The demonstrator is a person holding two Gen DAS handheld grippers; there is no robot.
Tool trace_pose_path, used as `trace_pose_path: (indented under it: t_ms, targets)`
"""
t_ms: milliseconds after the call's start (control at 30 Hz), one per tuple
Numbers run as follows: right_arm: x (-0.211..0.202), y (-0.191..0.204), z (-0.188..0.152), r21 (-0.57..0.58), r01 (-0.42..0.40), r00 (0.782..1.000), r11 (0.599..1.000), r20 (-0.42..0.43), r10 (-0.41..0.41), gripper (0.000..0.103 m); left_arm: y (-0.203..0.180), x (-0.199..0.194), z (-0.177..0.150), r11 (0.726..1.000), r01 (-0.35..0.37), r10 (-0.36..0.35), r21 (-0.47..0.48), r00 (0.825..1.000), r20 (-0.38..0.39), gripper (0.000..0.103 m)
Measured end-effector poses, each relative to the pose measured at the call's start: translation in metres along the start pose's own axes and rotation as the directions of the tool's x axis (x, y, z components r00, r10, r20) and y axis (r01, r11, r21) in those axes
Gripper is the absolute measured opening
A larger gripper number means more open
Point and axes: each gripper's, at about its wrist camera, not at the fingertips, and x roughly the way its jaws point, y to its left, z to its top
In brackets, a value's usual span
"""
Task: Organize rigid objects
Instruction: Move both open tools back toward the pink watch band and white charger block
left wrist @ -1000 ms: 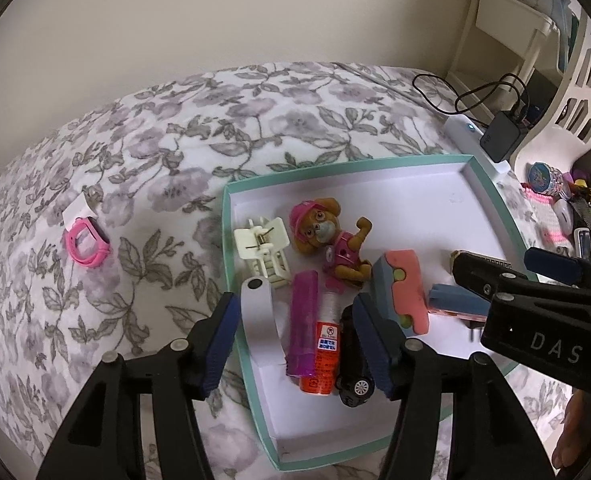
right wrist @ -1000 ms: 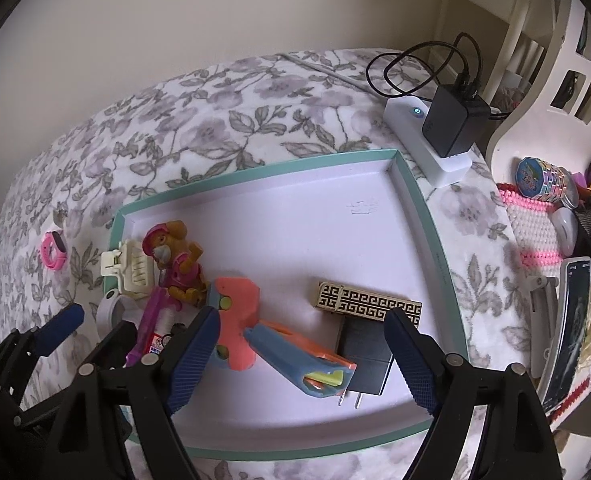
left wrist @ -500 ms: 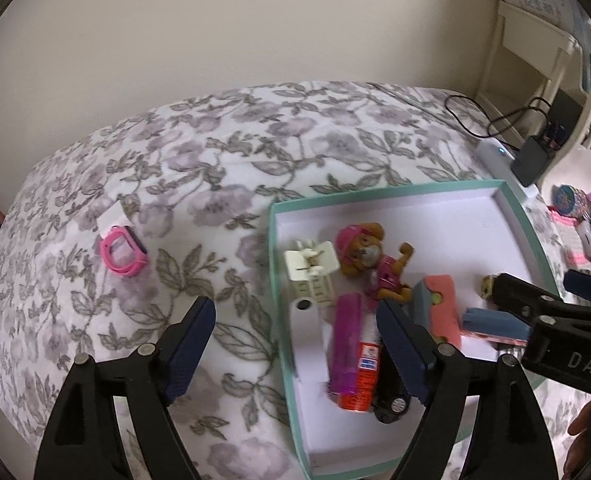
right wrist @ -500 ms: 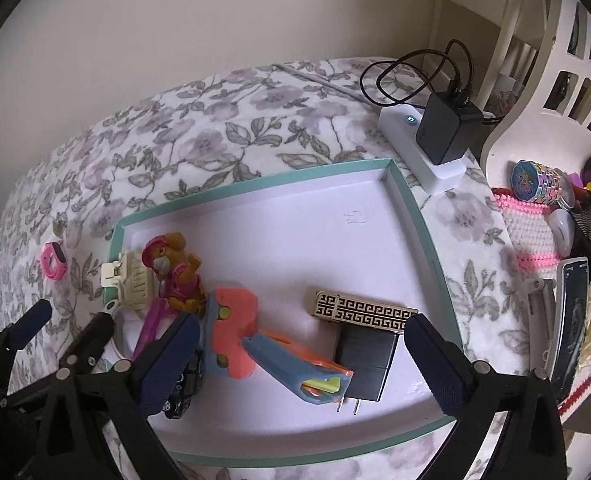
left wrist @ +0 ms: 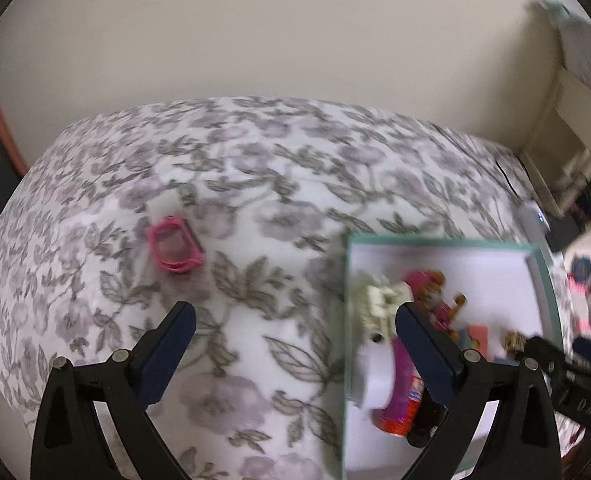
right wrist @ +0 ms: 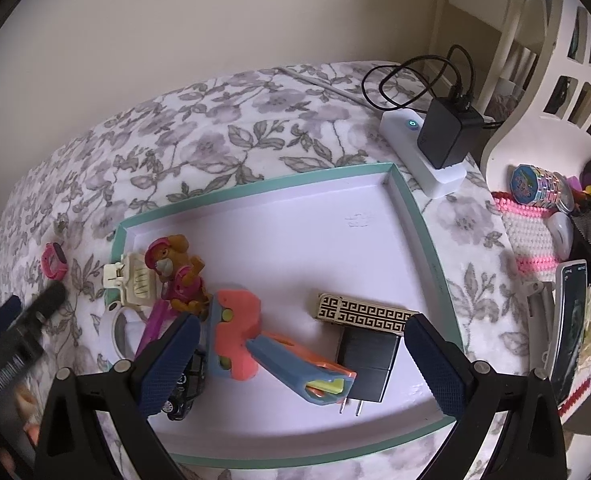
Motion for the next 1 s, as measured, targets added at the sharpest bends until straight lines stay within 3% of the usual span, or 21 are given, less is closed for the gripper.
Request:
trace_pose_path:
  t_ms: [267,467,600,1000]
  targets:
    - [-0.007,0.037,-0.002,-0.080,-0.020,0.999,0.997,0.041,0.024,0.103,0.063,-0.001,0.012,0.984,-0.080,0.079,-0.158,0.997,-0.014,0.100]
    - [-0.011,0.079,-0.007,-0.133,-0.101,0.992,0.986,0.061,0.110,0.103,0.108,-0.001,0.014,0.960,-0.119,0.115,-0.254,0.993,-0.031,0.100]
    - [-0.009,0.106,-0.009,-0.155,-0.166,0.983,0.974,0.049,0.175,0.103,0.132,-0.001,0.014,0.945,-0.127,0.123,-0.302,0.992,-0.031,0.100]
    - [-0.002,0.175,-0.002,-0.221,-0.226,0.968,0.949,0.060,0.245,0.103,0.194,0.019,0.019,0.912,-0.138,0.121,-0.387,0.990,-0.069,0.100]
